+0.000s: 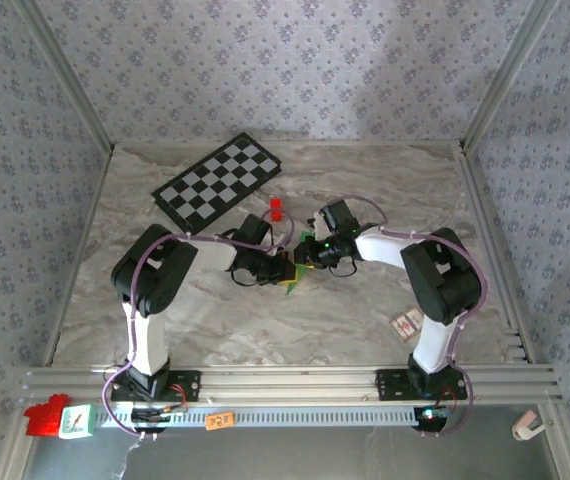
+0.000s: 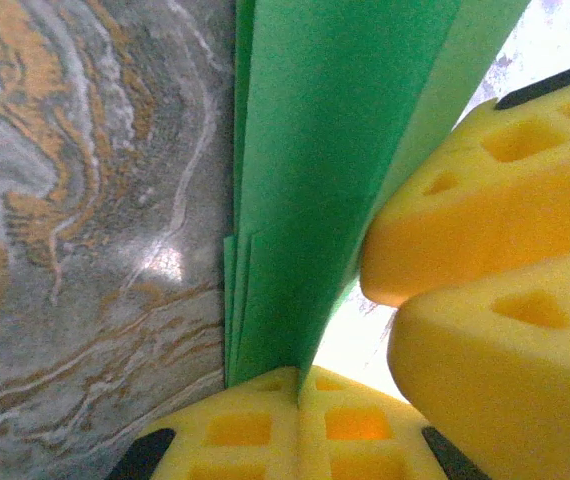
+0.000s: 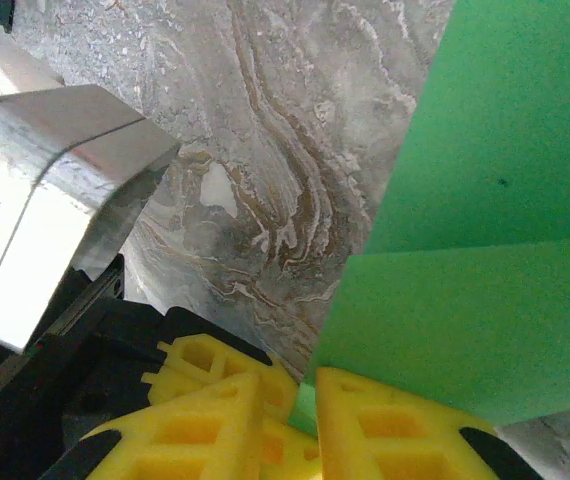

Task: Fold a paper plane with a square sheet of paper (pick it up from the middle)
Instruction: Fold the wing for the fifth time at the center of the table.

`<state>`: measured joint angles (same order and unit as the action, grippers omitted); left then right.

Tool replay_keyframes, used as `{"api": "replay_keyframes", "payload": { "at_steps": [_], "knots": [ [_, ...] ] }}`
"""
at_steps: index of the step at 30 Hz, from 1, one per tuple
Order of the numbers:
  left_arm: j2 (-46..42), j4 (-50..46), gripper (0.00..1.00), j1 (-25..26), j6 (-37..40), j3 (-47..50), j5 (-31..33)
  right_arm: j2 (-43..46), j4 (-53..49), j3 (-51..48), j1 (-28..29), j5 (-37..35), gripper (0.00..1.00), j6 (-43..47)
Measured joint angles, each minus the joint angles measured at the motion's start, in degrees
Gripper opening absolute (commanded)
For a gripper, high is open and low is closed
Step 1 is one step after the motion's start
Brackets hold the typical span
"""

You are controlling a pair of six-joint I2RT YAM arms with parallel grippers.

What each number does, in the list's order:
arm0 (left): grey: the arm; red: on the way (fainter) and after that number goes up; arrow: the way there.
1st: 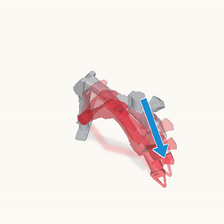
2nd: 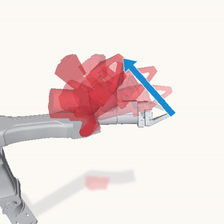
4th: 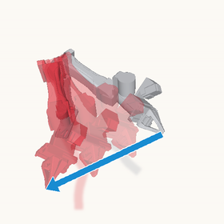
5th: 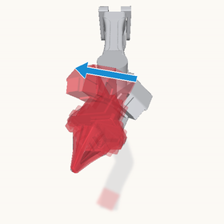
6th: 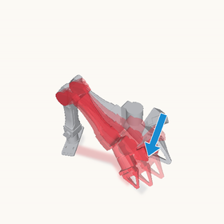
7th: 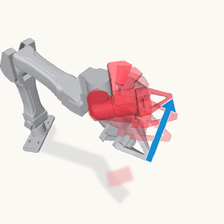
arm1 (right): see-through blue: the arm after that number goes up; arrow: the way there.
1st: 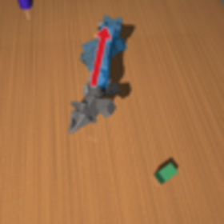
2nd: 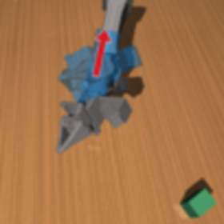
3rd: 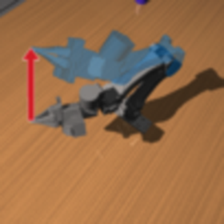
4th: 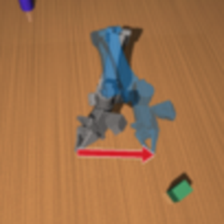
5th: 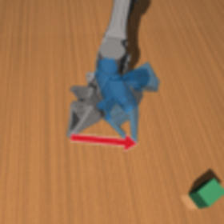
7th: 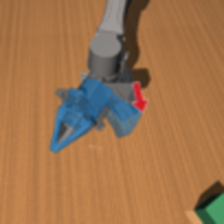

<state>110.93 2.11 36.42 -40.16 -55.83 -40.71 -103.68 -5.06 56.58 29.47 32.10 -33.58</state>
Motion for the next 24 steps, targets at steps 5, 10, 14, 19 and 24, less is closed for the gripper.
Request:
{"api": "replay_keyframes", "payload": {
  "at_steps": [5, 10, 14, 19, 24],
  "knots": [
    [0.17, -0.24, 0.06, 0.00, -0.04, -0.22, -0.22, 0.00, -0.02, 0.00, 0.00, -0.44, 0.24, 0.00],
    [0.20, -0.37, 0.06, 0.00, -0.44, -0.26, -0.22, 0.07, 0.31, -0.15, -0.02, -0.42, 0.26, 0.00],
    [0.20, -0.37, 0.06, 0.00, -0.46, -0.26, -0.22, 2.12, 1.44, -2.29, -0.22, -0.39, 0.26, -0.02],
    [0.20, -0.37, 0.06, 0.00, -0.46, -0.26, -0.22, 4.31, 2.78, -4.13, -0.83, -0.42, 0.23, -0.44],
    [0.20, -0.37, 0.06, 0.00, -0.46, -0.26, -0.22, 4.15, 3.13, -4.59, -0.94, -0.42, 0.21, -0.90]
  ]
}}
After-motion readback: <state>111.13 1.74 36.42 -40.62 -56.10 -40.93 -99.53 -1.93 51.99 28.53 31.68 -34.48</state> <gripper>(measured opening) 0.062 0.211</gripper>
